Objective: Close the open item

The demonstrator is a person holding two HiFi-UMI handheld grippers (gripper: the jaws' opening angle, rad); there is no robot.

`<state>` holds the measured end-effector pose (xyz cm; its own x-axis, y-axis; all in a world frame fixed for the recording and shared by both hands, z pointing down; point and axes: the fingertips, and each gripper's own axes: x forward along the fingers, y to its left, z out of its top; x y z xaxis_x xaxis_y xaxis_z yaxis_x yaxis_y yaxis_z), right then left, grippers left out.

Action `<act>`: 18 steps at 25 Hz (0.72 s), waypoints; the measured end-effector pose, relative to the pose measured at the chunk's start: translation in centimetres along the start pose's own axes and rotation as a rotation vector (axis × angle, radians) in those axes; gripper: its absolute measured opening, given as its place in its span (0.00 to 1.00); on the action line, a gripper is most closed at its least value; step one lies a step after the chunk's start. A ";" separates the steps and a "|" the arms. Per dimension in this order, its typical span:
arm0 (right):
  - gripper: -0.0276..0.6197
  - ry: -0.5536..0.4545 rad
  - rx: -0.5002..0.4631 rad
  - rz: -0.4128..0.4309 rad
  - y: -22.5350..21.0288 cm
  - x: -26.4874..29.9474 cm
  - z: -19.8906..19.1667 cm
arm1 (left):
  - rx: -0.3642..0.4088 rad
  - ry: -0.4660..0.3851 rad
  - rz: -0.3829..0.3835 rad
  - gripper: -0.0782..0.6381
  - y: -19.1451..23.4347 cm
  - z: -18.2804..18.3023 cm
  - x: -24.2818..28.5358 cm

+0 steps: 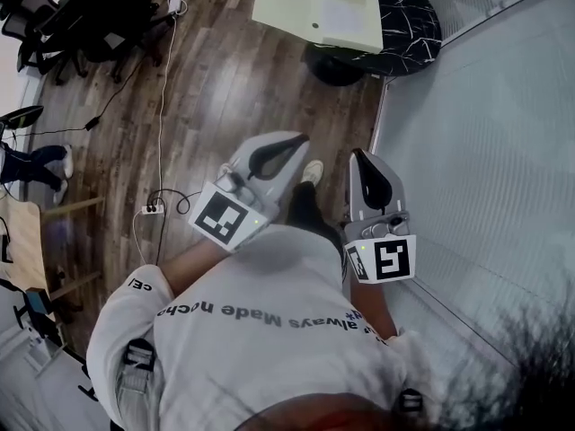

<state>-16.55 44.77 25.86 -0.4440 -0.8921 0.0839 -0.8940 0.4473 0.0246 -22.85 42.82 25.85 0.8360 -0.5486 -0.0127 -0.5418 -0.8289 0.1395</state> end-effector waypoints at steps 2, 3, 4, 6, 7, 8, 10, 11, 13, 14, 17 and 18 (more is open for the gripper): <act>0.05 -0.003 0.000 0.006 -1.4 1.0 -0.3 | 0.007 -0.001 0.007 0.11 0.9 -0.1 1.7; 0.05 -0.004 -0.001 0.009 -2.3 1.5 -0.4 | 0.010 0.000 0.010 0.11 1.2 -0.2 2.8; 0.05 -0.006 -0.003 0.011 -3.3 2.0 -0.5 | 0.013 0.003 0.012 0.12 1.5 -0.3 3.9; 0.05 -0.010 -0.003 0.015 -5.8 2.8 -0.6 | 0.016 0.010 0.013 0.11 2.0 -0.4 6.7; 0.05 -0.013 -0.003 0.016 -7.2 3.2 -0.6 | 0.018 0.015 0.011 0.11 2.1 -0.4 8.3; 0.05 -0.016 -0.002 0.015 -8.7 3.6 -0.5 | 0.021 0.019 0.007 0.11 2.3 -0.4 10.0; 0.05 -0.023 -0.003 0.014 -11.9 4.3 -0.1 | 0.029 0.028 -0.003 0.11 2.5 -0.4 13.5; 0.05 -0.024 -0.001 0.015 -13.5 4.6 0.0 | 0.032 0.032 -0.006 0.11 2.6 -0.4 15.2; 0.05 -0.021 0.008 0.017 -16.6 5.0 -0.3 | 0.037 0.036 -0.007 0.11 2.8 -0.4 18.5; 0.05 -0.020 0.011 0.017 -18.1 5.2 -0.4 | 0.039 0.038 -0.005 0.11 2.8 -0.4 20.0; 0.05 -0.016 0.018 0.013 -22.4 5.8 -0.8 | 0.034 0.040 0.007 0.11 3.2 -0.7 24.0; 0.05 -0.015 0.021 0.015 -23.6 6.0 -1.0 | 0.032 0.041 0.012 0.11 3.4 -0.9 25.1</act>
<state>1.96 28.90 26.74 -0.4581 -0.8862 0.0688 -0.8882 0.4594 0.0027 -3.60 26.33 26.91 0.8317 -0.5545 0.0297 -0.5541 -0.8254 0.1081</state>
